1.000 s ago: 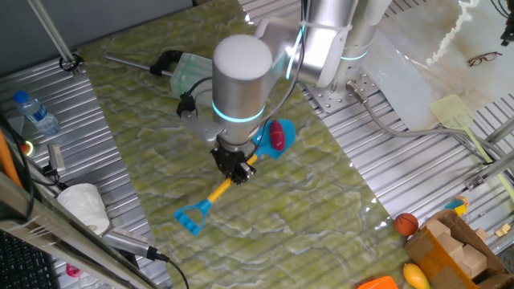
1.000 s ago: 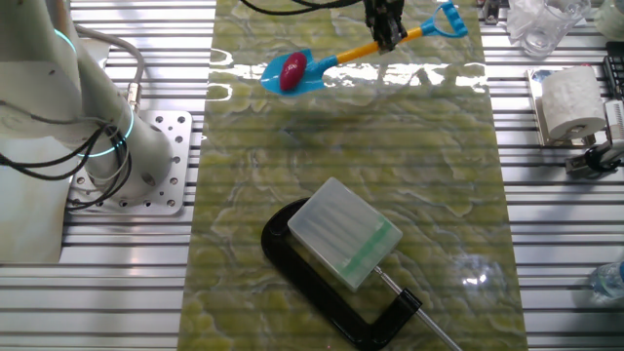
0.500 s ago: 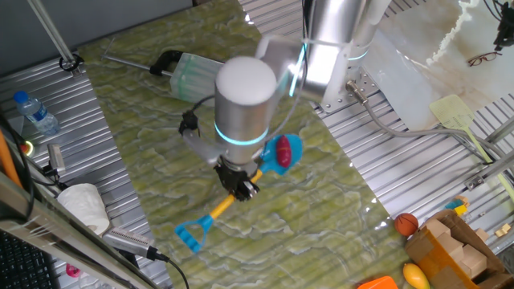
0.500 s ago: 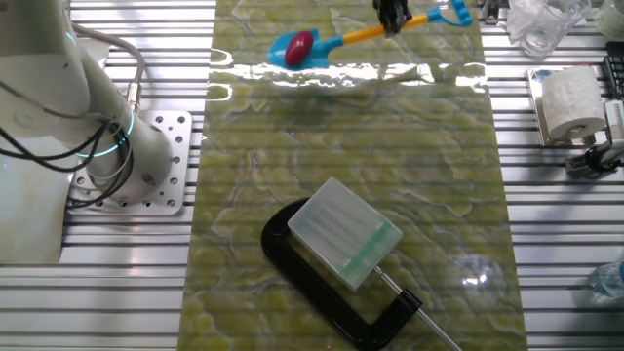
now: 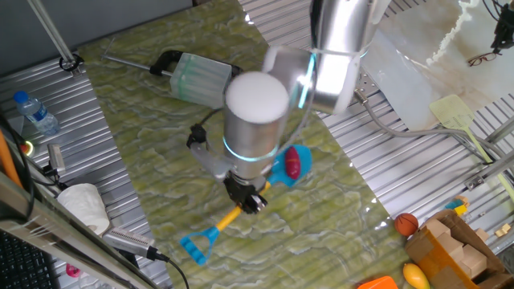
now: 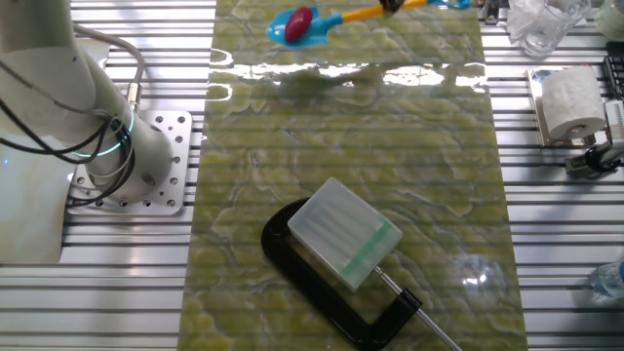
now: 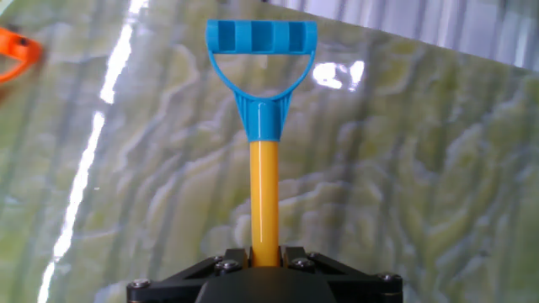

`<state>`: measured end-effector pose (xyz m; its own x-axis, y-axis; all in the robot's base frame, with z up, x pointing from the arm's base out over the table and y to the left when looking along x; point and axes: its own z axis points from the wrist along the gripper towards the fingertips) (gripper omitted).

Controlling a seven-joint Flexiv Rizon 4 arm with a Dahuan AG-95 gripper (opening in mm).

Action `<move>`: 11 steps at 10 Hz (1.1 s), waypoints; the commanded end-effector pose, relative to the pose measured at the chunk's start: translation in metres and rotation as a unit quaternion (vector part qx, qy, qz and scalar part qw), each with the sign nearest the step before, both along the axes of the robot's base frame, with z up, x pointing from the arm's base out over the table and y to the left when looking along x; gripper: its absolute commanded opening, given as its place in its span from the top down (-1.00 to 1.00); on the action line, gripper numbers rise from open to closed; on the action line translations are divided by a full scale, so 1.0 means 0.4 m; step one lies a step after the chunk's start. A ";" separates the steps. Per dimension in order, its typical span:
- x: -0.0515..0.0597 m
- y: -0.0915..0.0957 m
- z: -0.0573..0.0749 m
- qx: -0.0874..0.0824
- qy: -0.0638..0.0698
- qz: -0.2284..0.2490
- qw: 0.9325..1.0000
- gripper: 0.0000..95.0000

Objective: Use a shovel to scoop up an object

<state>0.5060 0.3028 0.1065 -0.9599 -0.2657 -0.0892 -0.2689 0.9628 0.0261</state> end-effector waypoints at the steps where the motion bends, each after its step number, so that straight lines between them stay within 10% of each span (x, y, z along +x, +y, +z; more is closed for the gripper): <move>1: -0.006 0.049 0.000 -0.001 0.004 0.012 1.000 1.00; 11: -0.029 0.217 -0.059 -0.009 -0.025 0.222 0.975 1.00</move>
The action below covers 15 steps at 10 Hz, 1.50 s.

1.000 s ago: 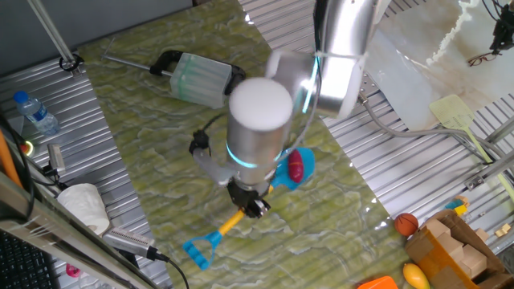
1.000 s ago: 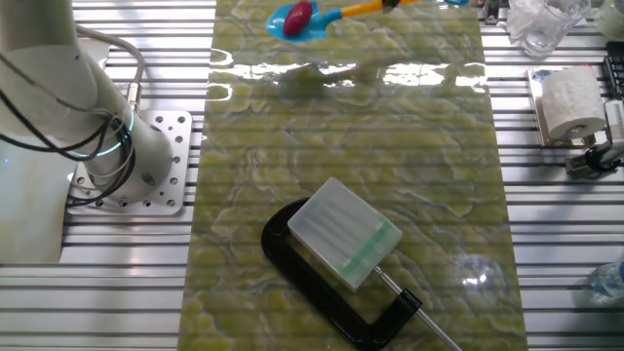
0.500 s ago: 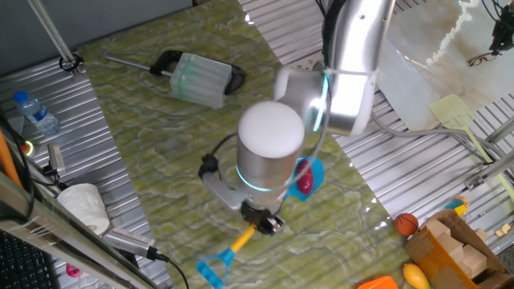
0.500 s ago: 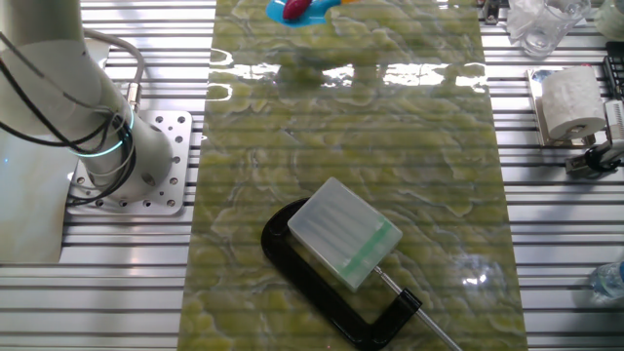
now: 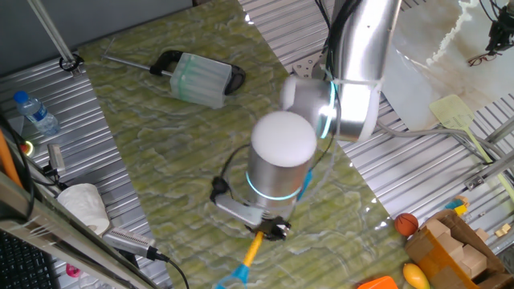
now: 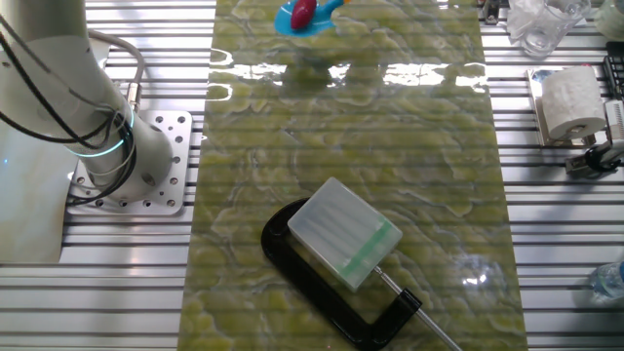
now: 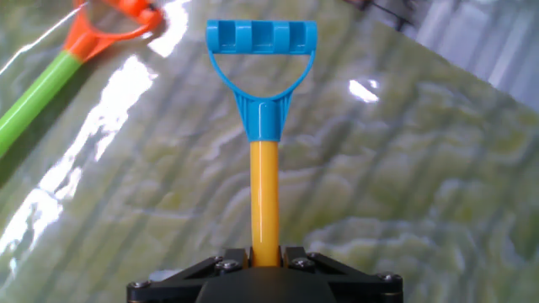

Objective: Use a shovel to scoop up an object

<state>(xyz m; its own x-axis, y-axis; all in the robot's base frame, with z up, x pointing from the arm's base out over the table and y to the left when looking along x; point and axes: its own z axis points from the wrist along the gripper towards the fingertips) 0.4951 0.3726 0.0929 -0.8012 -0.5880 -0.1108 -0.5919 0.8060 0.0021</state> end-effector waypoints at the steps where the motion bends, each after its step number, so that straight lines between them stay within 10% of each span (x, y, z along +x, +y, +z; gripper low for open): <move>1: -0.002 0.053 -0.034 0.000 -0.014 0.047 0.999 1.00; 14: 0.035 0.065 -0.126 0.001 -0.021 0.095 0.995 1.00; 15: 0.036 0.064 -0.129 0.000 -0.022 0.094 0.995 0.60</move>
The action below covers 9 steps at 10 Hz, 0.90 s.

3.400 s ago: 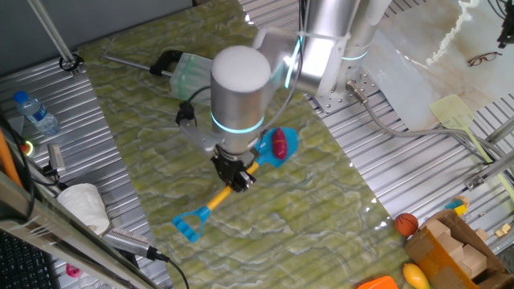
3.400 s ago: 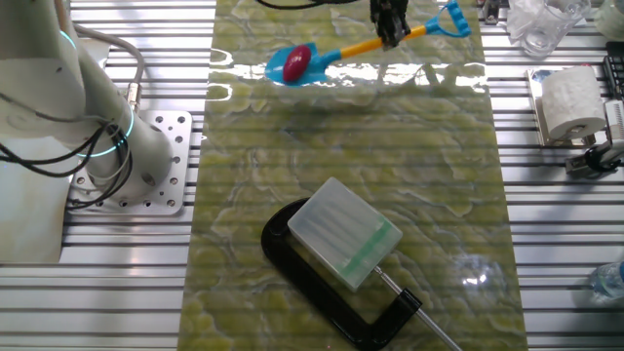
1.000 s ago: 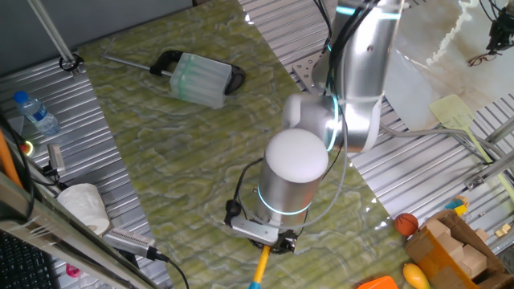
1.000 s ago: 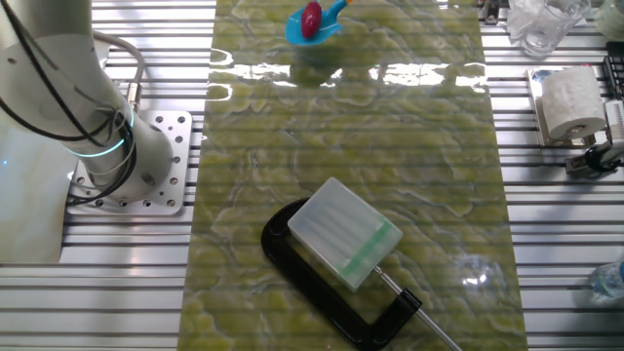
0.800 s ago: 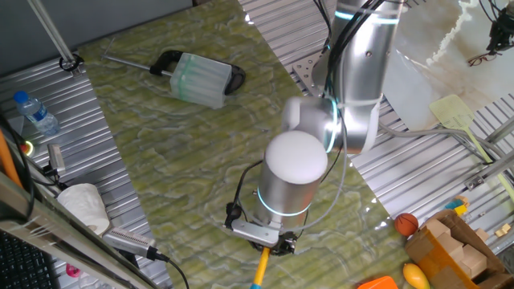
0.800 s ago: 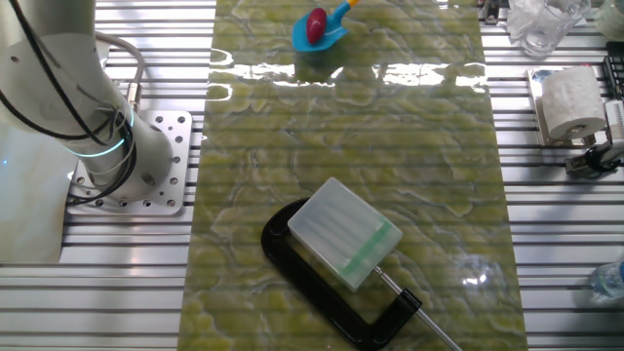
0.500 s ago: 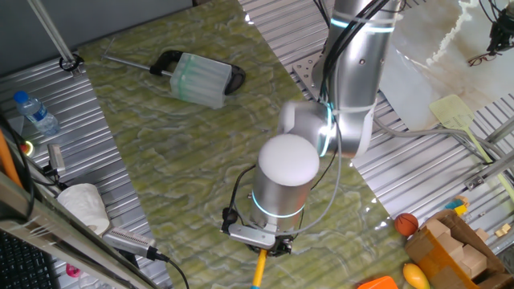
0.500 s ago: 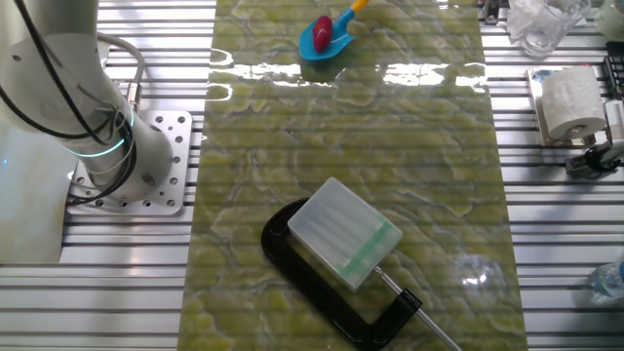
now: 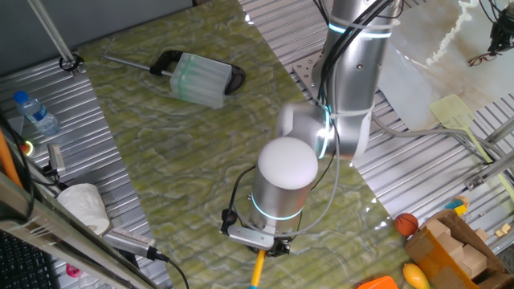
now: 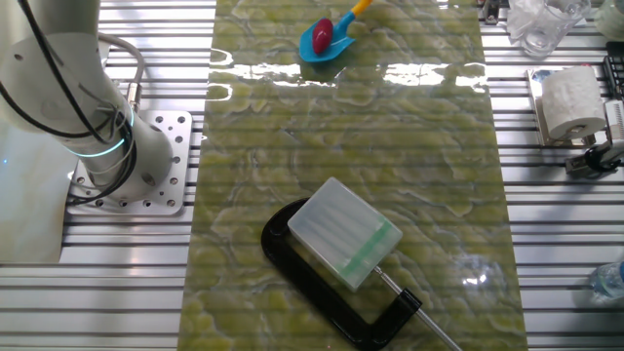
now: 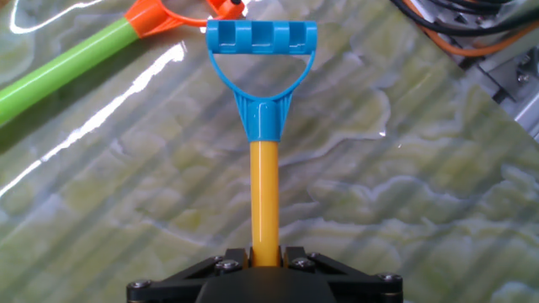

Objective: Use a shovel to scoop up an object

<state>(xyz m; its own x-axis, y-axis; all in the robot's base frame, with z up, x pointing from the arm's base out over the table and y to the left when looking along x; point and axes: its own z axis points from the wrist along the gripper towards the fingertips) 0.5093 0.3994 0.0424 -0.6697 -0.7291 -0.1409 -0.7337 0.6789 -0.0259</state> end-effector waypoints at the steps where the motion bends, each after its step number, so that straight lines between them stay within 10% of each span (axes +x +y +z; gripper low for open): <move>1: 0.001 -0.004 -0.005 0.001 -0.002 0.000 1.000 0.60; 8: 0.010 -0.027 0.002 -0.002 0.003 -0.012 1.000 0.60; 9: 0.014 -0.045 0.014 -0.003 0.006 -0.009 1.000 1.00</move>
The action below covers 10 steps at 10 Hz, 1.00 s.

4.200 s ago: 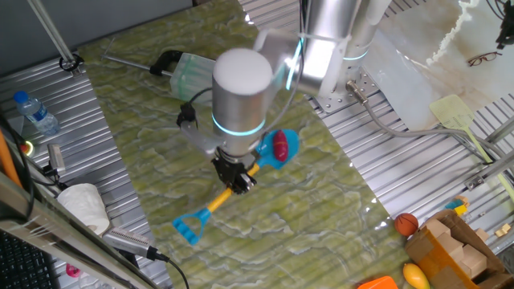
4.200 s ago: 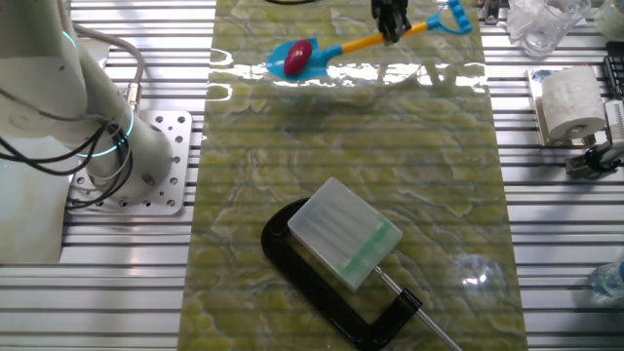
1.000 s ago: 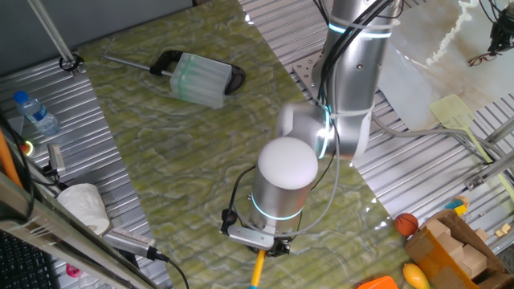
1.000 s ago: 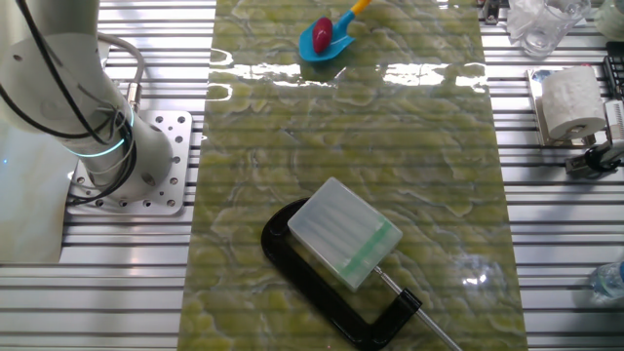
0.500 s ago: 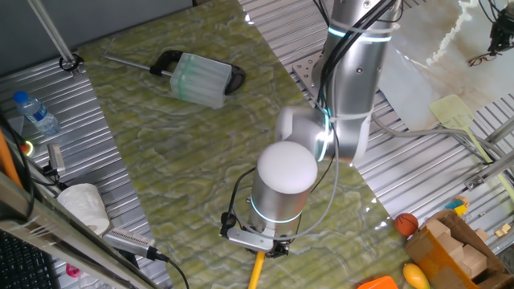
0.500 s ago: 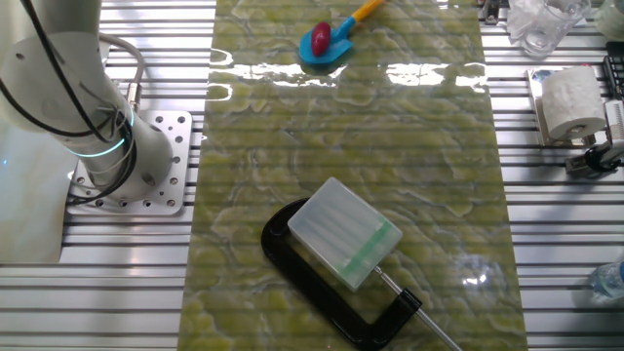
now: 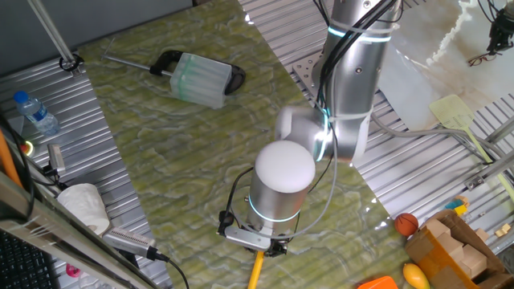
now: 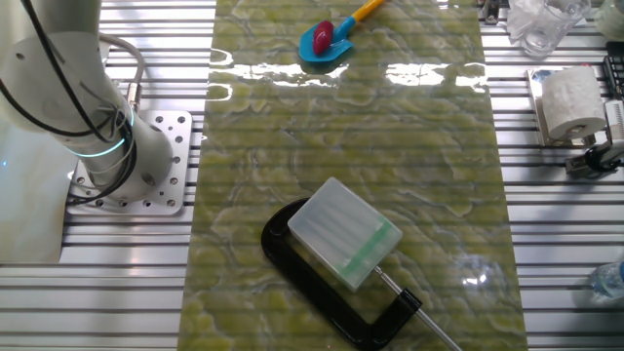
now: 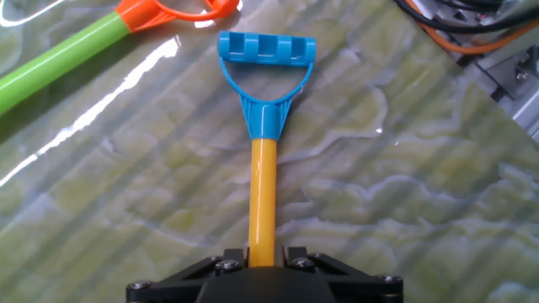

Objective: Use a shovel to scoop up an object

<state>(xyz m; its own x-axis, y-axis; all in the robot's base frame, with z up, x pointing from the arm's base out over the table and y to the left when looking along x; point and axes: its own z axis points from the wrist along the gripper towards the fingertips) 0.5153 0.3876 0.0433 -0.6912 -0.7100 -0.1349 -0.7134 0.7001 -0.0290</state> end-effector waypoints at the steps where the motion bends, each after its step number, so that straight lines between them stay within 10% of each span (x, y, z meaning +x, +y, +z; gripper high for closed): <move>1: 0.003 -0.047 0.037 -0.005 0.013 0.014 1.000 1.00; 6: -0.002 -0.225 0.124 -0.031 0.042 0.064 0.997 1.00; 10: -0.074 -0.356 0.189 -0.033 0.043 0.121 0.991 1.00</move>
